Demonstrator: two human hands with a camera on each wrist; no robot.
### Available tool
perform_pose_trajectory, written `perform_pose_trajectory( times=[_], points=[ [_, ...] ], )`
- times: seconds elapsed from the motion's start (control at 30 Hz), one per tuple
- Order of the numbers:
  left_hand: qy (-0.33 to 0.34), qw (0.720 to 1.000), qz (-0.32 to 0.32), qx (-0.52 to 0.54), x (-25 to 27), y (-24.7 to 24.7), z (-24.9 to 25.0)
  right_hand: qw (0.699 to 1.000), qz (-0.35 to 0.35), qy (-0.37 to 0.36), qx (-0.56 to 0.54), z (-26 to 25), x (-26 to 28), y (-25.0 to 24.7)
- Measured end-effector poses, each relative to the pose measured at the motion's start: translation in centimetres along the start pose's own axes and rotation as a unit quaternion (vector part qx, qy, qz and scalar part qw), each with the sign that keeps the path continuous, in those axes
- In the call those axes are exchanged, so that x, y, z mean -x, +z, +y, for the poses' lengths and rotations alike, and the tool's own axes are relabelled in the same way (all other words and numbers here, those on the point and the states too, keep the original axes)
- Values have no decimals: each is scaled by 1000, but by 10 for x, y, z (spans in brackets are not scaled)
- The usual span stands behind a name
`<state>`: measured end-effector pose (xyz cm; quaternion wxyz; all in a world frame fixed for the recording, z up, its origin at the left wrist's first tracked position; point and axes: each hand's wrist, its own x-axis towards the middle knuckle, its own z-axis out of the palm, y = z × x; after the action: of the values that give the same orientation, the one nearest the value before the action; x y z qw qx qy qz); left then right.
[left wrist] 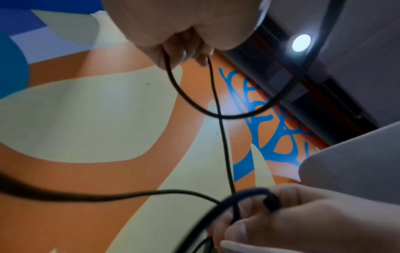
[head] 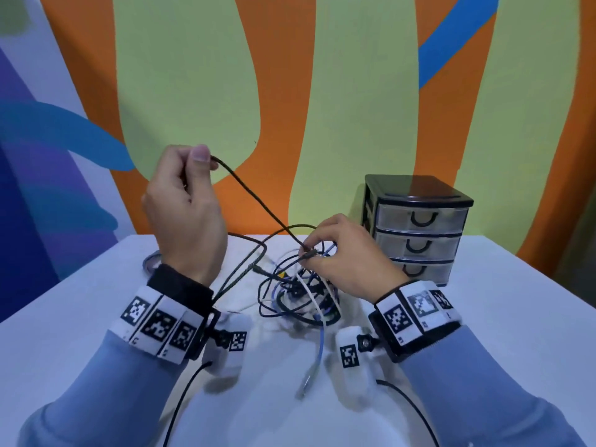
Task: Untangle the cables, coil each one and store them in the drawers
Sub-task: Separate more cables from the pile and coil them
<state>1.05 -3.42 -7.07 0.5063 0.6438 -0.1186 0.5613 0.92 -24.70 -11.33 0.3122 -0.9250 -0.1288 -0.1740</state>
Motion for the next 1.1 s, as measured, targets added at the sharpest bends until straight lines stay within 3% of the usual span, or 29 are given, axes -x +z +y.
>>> perform_pose_trajectory(
  times=[0.1, 0.17, 0.23, 0.27, 0.33, 0.4, 0.47, 0.6, 0.7, 0.77, 0.87, 0.93, 1.0, 1.1],
  points=[
    [-33, 996, 28, 79, -16, -6, -1, 999, -3, 18, 44, 8, 0, 2],
    [-107, 990, -23, 84, -28, -14, -5, 999, 10, 28, 13, 17, 0, 0],
    [-136, 983, -123, -21, -31, -19, -11, 998, 43, 34, -13, 19, -1, -2],
    [-140, 967, -189, -100, -30, -21, -13, 997, 64, 34, -26, 18, 0, -3],
    [-129, 904, -327, -242, -27, -20, -14, 994, 99, 19, -39, 14, 0, -5],
    [-92, 856, -399, -315, -20, -13, -13, 992, 115, -21, -44, 11, 1, -8],
    [-30, 848, -442, -290, -12, 1, -9, 989, 114, -74, -61, 6, 2, -11],
    [-22, 859, -501, -105, -4, 31, -4, 979, 66, -137, -138, 0, 4, -12],
    [-15, 883, -467, -48, -2, 34, -12, 963, 40, -126, -234, -2, 5, -12],
    [1, 925, -380, -17, -5, 31, -14, 965, 15, -99, -242, 1, 3, -8],
    [-4, 976, -199, 90, -20, 20, -2, 988, -53, -58, -134, 11, 1, -2],
    [-11, 980, -103, 168, -32, 11, 7, 995, -89, -34, -39, 22, 2, -2],
    [-7, 980, -86, 182, -38, 1, 10, 996, -86, 5, -6, 29, 2, -4],
    [-2, 978, -143, 155, -37, -8, 1, 999, -10, 46, -26, 31, -2, -6]
  ],
)
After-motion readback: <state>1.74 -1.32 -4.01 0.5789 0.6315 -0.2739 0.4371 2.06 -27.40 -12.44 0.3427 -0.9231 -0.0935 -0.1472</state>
